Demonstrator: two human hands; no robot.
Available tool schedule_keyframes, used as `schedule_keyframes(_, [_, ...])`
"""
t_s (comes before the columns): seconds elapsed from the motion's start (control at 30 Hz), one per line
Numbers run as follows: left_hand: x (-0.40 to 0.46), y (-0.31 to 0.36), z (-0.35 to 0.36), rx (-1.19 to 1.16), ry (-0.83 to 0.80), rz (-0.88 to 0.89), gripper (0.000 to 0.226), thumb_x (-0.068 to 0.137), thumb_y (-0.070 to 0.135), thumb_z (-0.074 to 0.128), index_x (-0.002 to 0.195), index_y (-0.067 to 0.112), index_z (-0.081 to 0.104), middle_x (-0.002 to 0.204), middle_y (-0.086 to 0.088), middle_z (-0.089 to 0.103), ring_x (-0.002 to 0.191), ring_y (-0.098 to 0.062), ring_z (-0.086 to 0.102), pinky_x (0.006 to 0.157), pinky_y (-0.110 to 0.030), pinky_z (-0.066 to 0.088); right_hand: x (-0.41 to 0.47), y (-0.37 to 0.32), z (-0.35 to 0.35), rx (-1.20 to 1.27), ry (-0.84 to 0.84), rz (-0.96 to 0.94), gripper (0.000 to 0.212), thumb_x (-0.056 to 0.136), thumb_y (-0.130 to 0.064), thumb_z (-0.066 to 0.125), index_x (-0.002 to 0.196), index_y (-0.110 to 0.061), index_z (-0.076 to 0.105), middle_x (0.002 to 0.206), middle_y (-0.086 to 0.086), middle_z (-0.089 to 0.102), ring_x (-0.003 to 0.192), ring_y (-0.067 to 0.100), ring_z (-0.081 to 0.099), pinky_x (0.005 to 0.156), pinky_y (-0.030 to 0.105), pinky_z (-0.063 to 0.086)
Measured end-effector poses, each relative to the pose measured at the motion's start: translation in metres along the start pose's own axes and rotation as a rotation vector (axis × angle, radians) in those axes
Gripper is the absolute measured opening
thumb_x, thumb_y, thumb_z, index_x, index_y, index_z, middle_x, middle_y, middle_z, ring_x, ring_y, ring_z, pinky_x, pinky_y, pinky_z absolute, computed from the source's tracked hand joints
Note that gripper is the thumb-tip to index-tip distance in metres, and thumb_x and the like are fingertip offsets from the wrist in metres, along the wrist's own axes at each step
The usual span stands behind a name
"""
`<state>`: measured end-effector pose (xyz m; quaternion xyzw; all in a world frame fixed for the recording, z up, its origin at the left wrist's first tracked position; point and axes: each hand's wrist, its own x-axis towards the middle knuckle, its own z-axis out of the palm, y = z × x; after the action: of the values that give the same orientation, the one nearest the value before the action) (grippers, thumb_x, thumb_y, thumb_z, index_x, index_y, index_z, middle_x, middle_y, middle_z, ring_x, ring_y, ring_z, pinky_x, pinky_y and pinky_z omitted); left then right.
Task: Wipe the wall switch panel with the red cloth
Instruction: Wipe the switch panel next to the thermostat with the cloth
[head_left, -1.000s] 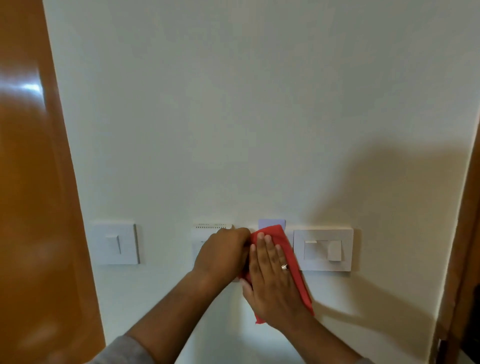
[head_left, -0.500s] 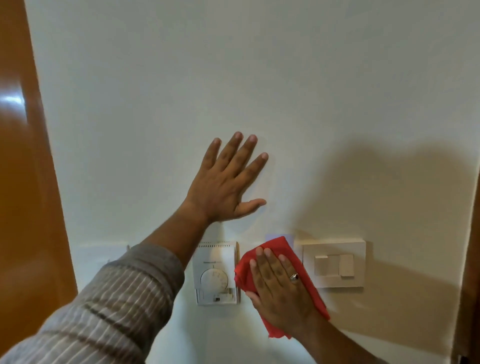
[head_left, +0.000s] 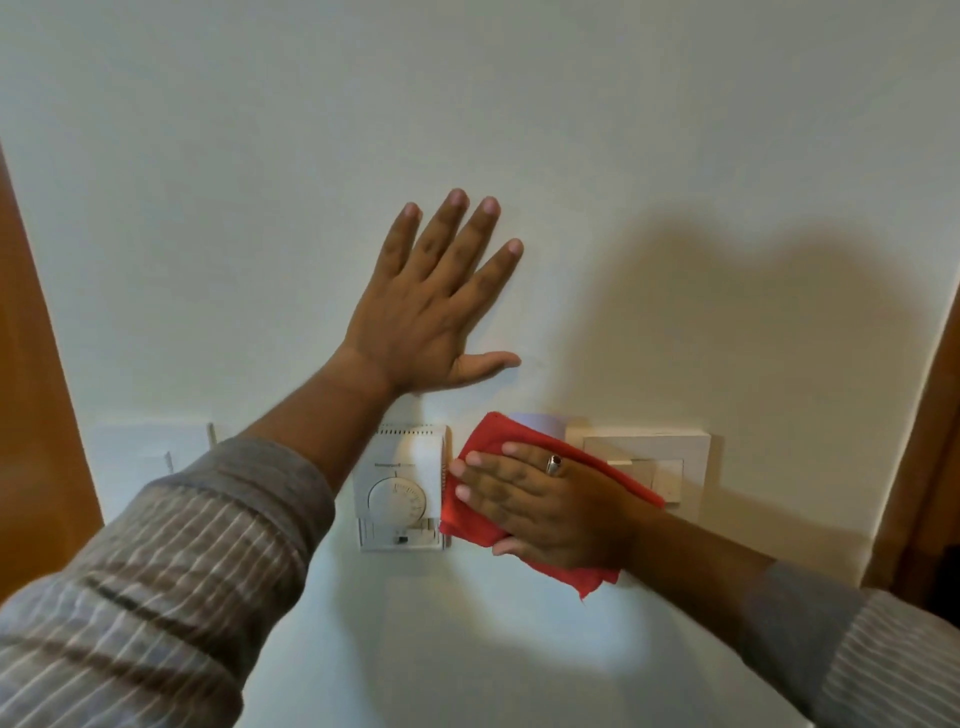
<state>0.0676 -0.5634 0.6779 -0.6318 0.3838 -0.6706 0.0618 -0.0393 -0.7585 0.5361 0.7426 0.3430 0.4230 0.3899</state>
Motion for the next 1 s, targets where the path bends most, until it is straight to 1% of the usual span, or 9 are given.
schedule_keyframes(0.1, [-0.007, 0.01, 0.0, 0.01, -0.02, -0.03, 0.103, 0.084, 0.085, 0.04, 0.158, 0.014, 0.031, 0.163, -0.022, 0.032, 0.15, -0.045, 0.031, 0.119, -0.064, 0.027, -0.004, -0.007, 0.005, -0.052, 0.028, 0.02, 0.054, 0.107, -0.039, 0.041, 0.15, -0.007, 0.039, 0.155, 0.013, 0.037, 0.146, 0.031, 0.031, 0.12, 0.044, 0.028])
schedule_keyframes(0.27, [-0.007, 0.011, -0.003, -0.008, -0.029, -0.039, 0.101, 0.086, 0.083, 0.04, 0.159, 0.015, 0.029, 0.165, -0.02, 0.03, 0.151, -0.044, 0.029, 0.12, -0.062, 0.023, -0.011, 0.007, 0.002, 0.018, -0.015, -0.241, 0.049, 0.108, -0.032, 0.04, 0.151, -0.008, 0.038, 0.157, 0.009, 0.036, 0.148, 0.027, 0.027, 0.123, 0.042, 0.019])
schedule_keyframes(0.33, [-0.009, 0.012, -0.001, -0.002, -0.014, -0.04, 0.101, 0.086, 0.083, 0.041, 0.159, 0.015, 0.03, 0.164, -0.02, 0.03, 0.151, -0.044, 0.029, 0.12, -0.062, 0.023, -0.012, 0.005, 0.002, 0.036, -0.024, -0.19, 0.053, 0.107, -0.037, 0.04, 0.151, -0.007, 0.037, 0.158, 0.01, 0.034, 0.149, 0.028, 0.024, 0.124, 0.041, 0.018])
schedule_keyframes(0.47, [-0.008, 0.012, 0.0, -0.005, -0.009, -0.048, 0.102, 0.085, 0.084, 0.041, 0.159, 0.016, 0.028, 0.165, -0.02, 0.03, 0.151, -0.044, 0.029, 0.12, -0.062, 0.023, -0.009, -0.019, 0.009, -0.031, 0.021, 0.136, 0.066, 0.104, -0.05, 0.038, 0.152, -0.006, 0.03, 0.157, 0.015, 0.025, 0.148, 0.033, 0.02, 0.123, 0.044, 0.016])
schedule_keyframes(0.53, [-0.008, 0.011, 0.0, -0.007, -0.013, -0.044, 0.102, 0.085, 0.084, 0.041, 0.159, 0.016, 0.027, 0.165, -0.02, 0.03, 0.151, -0.044, 0.028, 0.12, -0.062, 0.023, -0.008, -0.027, 0.012, -0.057, -0.007, 0.208, 0.07, 0.102, -0.054, 0.036, 0.152, -0.006, 0.026, 0.157, 0.015, 0.02, 0.148, 0.035, 0.015, 0.123, 0.045, 0.012])
schedule_keyframes(0.6, [-0.008, 0.011, -0.001, 0.007, -0.009, -0.045, 0.101, 0.085, 0.083, 0.041, 0.159, 0.015, 0.028, 0.164, -0.021, 0.031, 0.151, -0.044, 0.03, 0.12, -0.063, 0.023, -0.01, -0.026, 0.013, -0.047, -0.032, 0.126, 0.068, 0.103, -0.054, 0.035, 0.153, -0.007, 0.029, 0.159, 0.014, 0.022, 0.15, 0.034, 0.015, 0.124, 0.045, 0.011])
schedule_keyframes(0.77, [-0.006, 0.012, -0.005, 0.009, -0.029, -0.049, 0.101, 0.086, 0.082, 0.044, 0.159, 0.015, 0.029, 0.164, -0.022, 0.031, 0.15, -0.045, 0.03, 0.119, -0.064, 0.024, -0.017, 0.004, 0.003, 0.071, -0.112, -0.235, 0.063, 0.105, -0.046, 0.035, 0.154, -0.006, 0.029, 0.161, 0.011, 0.028, 0.151, 0.029, 0.016, 0.125, 0.042, 0.006])
schedule_keyframes(0.9, [-0.007, 0.012, -0.004, 0.002, -0.016, -0.049, 0.102, 0.085, 0.083, 0.043, 0.159, 0.015, 0.028, 0.164, -0.022, 0.031, 0.15, -0.045, 0.03, 0.119, -0.064, 0.025, -0.013, 0.006, -0.001, 0.111, -0.092, -0.096, 0.065, 0.105, -0.047, 0.035, 0.154, -0.005, 0.028, 0.162, 0.012, 0.025, 0.152, 0.03, 0.014, 0.125, 0.042, 0.009])
schedule_keyframes(1.0, [-0.006, 0.012, -0.002, 0.012, -0.022, -0.051, 0.103, 0.084, 0.084, 0.042, 0.159, 0.015, 0.029, 0.164, -0.022, 0.031, 0.151, -0.045, 0.03, 0.119, -0.064, 0.026, -0.011, 0.0, 0.001, 0.084, -0.059, 0.003, 0.067, 0.104, -0.051, 0.034, 0.153, -0.005, 0.031, 0.159, 0.014, 0.03, 0.15, 0.032, 0.019, 0.124, 0.045, 0.013])
